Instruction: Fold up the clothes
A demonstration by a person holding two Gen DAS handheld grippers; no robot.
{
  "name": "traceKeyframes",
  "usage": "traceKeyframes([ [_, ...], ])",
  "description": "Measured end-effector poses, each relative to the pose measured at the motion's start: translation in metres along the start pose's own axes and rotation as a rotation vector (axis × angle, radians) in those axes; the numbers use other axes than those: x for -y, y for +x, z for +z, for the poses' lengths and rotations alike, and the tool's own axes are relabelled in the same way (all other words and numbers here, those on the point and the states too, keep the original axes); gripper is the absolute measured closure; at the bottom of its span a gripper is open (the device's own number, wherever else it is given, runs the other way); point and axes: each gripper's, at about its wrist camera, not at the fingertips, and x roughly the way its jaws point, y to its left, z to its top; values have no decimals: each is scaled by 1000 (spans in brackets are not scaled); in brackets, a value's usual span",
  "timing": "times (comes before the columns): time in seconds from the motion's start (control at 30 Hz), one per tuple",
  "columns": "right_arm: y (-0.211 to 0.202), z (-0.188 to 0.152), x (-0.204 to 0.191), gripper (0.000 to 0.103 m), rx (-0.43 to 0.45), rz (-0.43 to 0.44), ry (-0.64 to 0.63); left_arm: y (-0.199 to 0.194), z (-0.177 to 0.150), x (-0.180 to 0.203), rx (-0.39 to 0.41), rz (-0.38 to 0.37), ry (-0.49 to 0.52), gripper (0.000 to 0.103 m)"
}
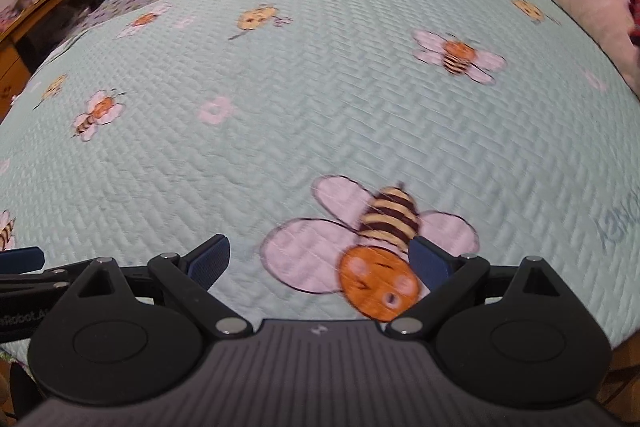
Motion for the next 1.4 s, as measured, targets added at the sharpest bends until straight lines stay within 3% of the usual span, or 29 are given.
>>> traceKeyframes([
  [0.17, -1, 2, -26, 7, -7, 26, -41, -3, 0, -26, 16, 15, -53, 17],
  [0.3, -2, 0, -41, 7, -13, 30, -71, -13, -1, -38, 84, 109, -78, 17],
  [0.4, -1, -1, -49, 7, -20, 30, -85, -17, 2, -49, 86, 146, -100, 17],
  [0.8, -4, -11, -77, 7, -43, 46, -131, -21, -6, -87, 67, 114, -134, 17],
  [0.93, -8, -15, -82, 7, -43, 45, -144, -28, -8, -94, 101, 106, -169, 1],
  [1.1, -10, -17, -84, 7, -45, 43, -147, -32, -9, -102, 120, 85, -217, 1],
  [1.4, -13, -19, -81, 7, -50, 47, -138, -40, -10, -98, 141, 45, -215, 1],
])
